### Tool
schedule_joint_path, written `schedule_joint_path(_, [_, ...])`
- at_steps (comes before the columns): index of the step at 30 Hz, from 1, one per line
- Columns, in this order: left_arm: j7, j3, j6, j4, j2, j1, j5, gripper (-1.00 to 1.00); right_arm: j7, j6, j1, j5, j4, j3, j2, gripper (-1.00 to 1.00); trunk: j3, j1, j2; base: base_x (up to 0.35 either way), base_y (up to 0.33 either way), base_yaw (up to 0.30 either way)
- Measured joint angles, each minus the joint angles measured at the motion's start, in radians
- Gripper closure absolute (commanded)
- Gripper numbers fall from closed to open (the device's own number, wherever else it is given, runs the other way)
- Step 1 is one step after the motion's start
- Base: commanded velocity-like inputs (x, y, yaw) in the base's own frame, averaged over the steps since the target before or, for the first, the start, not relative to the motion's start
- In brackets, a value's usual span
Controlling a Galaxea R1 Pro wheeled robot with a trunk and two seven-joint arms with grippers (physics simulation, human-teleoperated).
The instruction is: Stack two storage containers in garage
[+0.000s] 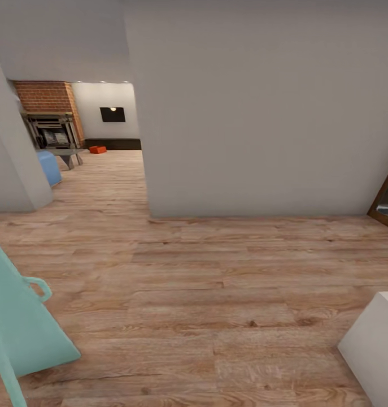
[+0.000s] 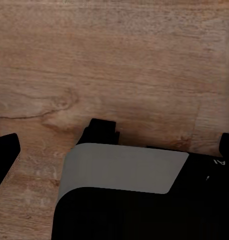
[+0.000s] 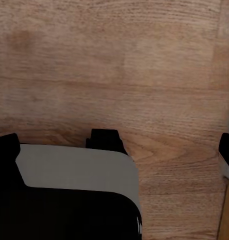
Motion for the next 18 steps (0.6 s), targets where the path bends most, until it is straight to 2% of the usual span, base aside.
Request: schedule_joint_path(18, [0.0, 0.0, -0.001, 0.0, 0.0, 0.0, -0.001, -1.0, -0.001, 0.003, 0.0, -0.002, 0.0, 0.0, 0.004, -1.0, 0.0, 0.0, 0.0, 0.322, 0.0, 0.0])
